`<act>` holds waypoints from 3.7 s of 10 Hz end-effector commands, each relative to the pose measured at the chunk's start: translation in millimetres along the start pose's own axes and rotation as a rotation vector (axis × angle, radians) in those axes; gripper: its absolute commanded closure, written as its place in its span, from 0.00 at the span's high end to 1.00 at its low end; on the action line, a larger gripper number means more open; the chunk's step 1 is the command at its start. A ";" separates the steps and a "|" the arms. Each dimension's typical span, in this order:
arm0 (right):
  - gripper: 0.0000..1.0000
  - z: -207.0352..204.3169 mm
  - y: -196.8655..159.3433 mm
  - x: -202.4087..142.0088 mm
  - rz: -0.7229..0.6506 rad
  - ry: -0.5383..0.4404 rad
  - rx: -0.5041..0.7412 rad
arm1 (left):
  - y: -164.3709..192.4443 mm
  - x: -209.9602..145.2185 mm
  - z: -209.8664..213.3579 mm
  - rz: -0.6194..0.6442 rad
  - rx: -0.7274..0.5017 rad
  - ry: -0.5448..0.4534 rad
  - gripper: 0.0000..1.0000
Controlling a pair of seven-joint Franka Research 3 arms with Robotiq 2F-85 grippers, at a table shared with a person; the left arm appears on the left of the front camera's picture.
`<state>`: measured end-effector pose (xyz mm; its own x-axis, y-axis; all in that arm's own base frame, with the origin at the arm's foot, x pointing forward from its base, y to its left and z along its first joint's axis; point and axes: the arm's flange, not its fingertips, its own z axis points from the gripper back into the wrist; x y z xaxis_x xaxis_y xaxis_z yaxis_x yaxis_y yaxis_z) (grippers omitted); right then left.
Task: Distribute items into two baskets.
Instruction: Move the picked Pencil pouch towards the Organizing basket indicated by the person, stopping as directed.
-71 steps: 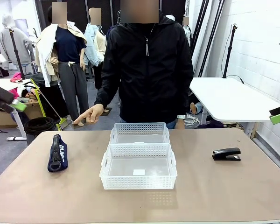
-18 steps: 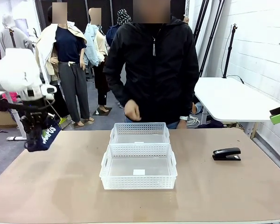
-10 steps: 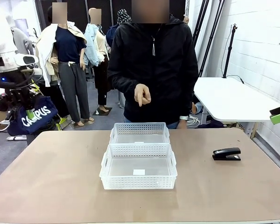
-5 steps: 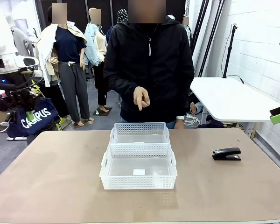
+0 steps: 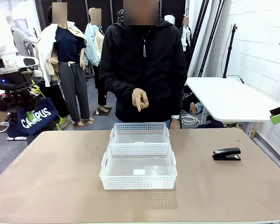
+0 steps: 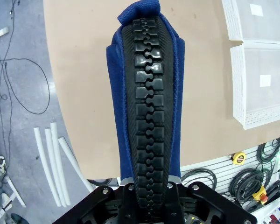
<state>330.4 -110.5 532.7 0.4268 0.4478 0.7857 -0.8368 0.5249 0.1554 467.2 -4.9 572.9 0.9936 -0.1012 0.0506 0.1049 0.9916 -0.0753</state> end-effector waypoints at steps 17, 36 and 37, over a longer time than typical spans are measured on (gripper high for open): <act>1.00 -0.7 -1.0 0.6 0.008 -0.021 0.008 | -66.0 -0.8 -16.2 -0.649 -0.056 -0.013 0.00; 1.00 -0.7 -1.0 0.6 0.008 -0.021 0.008 | -194.3 16.6 -84.2 -1.379 -0.033 0.043 0.00; 1.00 -0.7 -1.0 0.6 0.008 -0.021 0.008 | -201.1 17.3 -85.1 -1.406 -0.037 0.044 0.00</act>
<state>330.2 -110.7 532.9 0.4276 0.4484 0.7849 -0.8362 0.5261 0.1550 463.6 -211.0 500.4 0.1051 -0.9919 0.0710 0.9944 0.1044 -0.0146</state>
